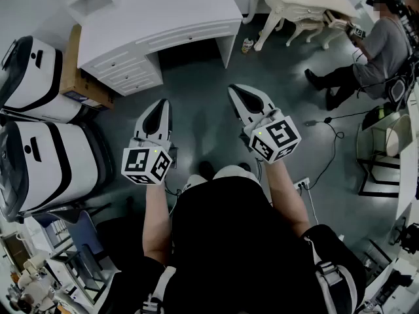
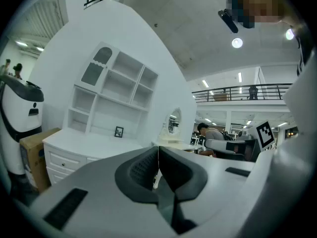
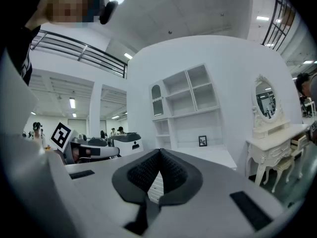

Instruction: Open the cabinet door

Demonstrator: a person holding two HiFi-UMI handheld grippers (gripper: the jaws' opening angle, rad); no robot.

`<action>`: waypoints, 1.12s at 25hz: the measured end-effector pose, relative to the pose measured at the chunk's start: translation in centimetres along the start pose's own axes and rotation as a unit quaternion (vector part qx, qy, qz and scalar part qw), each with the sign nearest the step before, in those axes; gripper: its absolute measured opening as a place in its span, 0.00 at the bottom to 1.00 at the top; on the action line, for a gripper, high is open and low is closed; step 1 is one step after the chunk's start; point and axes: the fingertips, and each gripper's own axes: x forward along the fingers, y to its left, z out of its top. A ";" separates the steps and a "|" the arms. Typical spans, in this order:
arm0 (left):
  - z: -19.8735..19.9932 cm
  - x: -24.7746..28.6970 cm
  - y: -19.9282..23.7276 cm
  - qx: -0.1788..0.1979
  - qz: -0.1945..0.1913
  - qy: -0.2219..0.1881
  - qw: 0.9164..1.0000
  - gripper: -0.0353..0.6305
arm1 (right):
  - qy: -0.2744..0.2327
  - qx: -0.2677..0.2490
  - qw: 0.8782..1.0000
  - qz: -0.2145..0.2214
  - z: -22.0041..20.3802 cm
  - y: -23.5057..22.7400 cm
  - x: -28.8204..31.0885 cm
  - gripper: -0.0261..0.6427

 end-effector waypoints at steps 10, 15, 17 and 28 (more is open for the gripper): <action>0.2 1.5 -0.1 0.006 -0.009 0.006 1.000 0.09 | 0.009 -0.017 1.000 0.003 0.0 -0.2 0.9 0.06; 0.2 2.1 0.4 0.008 -0.012 0.007 1.000 0.09 | -0.007 0.005 1.000 0.009 0.4 -0.4 1.7 0.06; 0.3 2.2 0.6 0.008 -0.014 0.007 1.000 0.09 | -0.012 0.015 1.000 0.008 0.6 -0.5 2.1 0.06; -1.9 5.0 0.8 -0.006 -0.026 0.035 0.999 0.09 | 0.012 0.026 0.999 -0.014 -1.3 -2.5 2.9 0.07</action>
